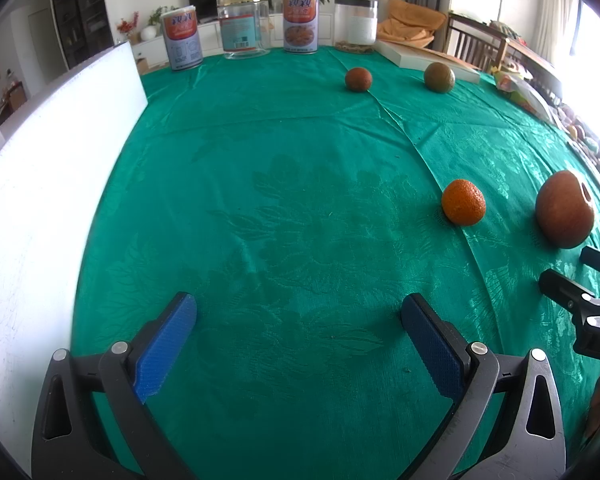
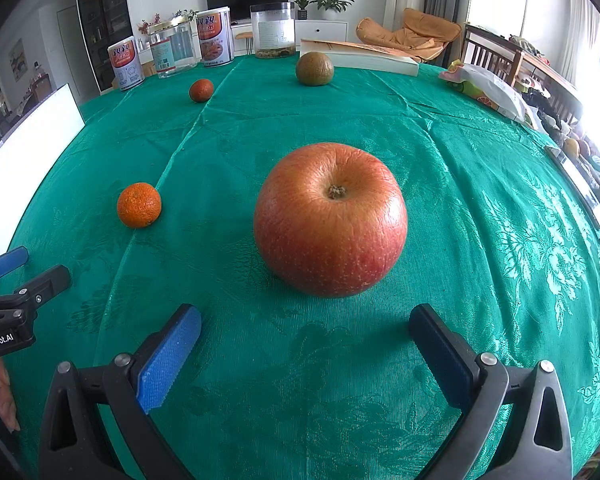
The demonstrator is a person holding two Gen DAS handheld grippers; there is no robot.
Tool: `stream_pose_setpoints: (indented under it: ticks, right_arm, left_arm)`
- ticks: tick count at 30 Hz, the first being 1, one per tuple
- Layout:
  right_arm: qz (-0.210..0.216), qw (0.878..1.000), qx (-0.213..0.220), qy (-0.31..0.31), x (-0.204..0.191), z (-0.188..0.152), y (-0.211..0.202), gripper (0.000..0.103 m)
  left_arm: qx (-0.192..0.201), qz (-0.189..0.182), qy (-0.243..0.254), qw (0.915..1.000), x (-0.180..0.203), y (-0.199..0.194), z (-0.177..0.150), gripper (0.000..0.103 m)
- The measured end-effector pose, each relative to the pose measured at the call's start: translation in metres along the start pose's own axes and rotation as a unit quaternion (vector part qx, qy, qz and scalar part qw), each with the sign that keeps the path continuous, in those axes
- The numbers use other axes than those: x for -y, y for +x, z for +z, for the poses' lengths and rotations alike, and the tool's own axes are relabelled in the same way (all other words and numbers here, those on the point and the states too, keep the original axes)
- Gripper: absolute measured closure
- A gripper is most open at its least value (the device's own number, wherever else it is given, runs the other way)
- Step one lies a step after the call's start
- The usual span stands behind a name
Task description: Organize fruits
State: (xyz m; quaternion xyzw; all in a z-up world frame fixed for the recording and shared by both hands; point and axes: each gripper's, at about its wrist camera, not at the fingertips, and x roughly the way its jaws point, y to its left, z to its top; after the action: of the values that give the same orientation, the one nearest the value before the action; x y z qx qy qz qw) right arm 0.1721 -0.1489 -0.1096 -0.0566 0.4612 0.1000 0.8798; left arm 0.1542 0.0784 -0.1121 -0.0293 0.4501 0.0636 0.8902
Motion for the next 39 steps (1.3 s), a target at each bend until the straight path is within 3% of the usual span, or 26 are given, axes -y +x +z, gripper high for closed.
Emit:
stream_pose_setpoints:
  ticks: [7, 12, 18, 19, 21, 25, 28, 31, 33, 34, 35, 39]
  right_arm:
    - [0.0, 1.0, 0.0, 0.0, 0.0, 0.0, 0.0, 0.0]
    - [0.0, 1.0, 0.0, 0.0, 0.0, 0.0, 0.0, 0.0]
    - [-0.001, 1.0, 0.001, 0.003, 0.0, 0.0, -0.001, 0.0]
    - [0.001, 1.0, 0.003, 0.006, 0.001, 0.0, -0.001, 0.0]
    - [0.014, 1.0, 0.01, 0.019, 0.005, 0.0, -0.004, 0.0]
    - [0.042, 0.997, 0.033, 0.05, 0.016, 0.002, -0.012, 0.0]
    - [0.041, 0.996, 0.064, 0.044, 0.015, 0.011, -0.019, 0.0]
    - [0.025, 0.999, 0.024, 0.027, 0.008, 0.026, -0.001, 0.0]
    - [0.02, 1.0, 0.001, 0.018, 0.005, 0.032, 0.009, 0.012]
    - [0.009, 1.0, -0.004, 0.019, 0.005, 0.035, 0.011, 0.028]
    - [0.013, 1.0, -0.008, 0.026, 0.009, 0.037, 0.011, 0.035]
    - [0.053, 0.995, -0.024, 0.076, 0.025, 0.035, 0.006, 0.036]
  left_arm:
    - [0.0, -0.007, 0.001, 1.0, 0.0, 0.0, 0.0, 0.001]
    - [-0.003, -0.087, 0.023, 0.9959, 0.01, -0.006, 0.007, 0.002]
    - [0.016, -0.104, 0.088, 0.9905, 0.063, -0.001, 0.043, 0.003]
    - [0.01, -0.103, 0.105, 0.9891, 0.073, 0.004, 0.046, 0.006]
    - [0.001, -0.096, 0.134, 0.9863, 0.088, 0.013, 0.049, 0.024]
    - [0.004, -0.101, 0.143, 0.9845, 0.096, 0.019, 0.048, 0.073]
    - [0.018, -0.098, 0.122, 0.9876, 0.086, 0.011, 0.046, 0.073]
    - [0.018, -0.103, 0.093, 0.9902, 0.073, 0.0, 0.043, 0.073]
    - [0.014, -0.11, 0.076, 0.991, 0.064, -0.009, 0.04, 0.074]
    - [0.013, -0.113, 0.068, 0.9912, 0.06, -0.014, 0.038, 0.074]
    - [0.014, -0.117, 0.062, 0.9911, 0.055, -0.02, 0.036, 0.074]
    - [0.024, -0.133, 0.041, 0.99, 0.038, -0.049, 0.029, 0.074]
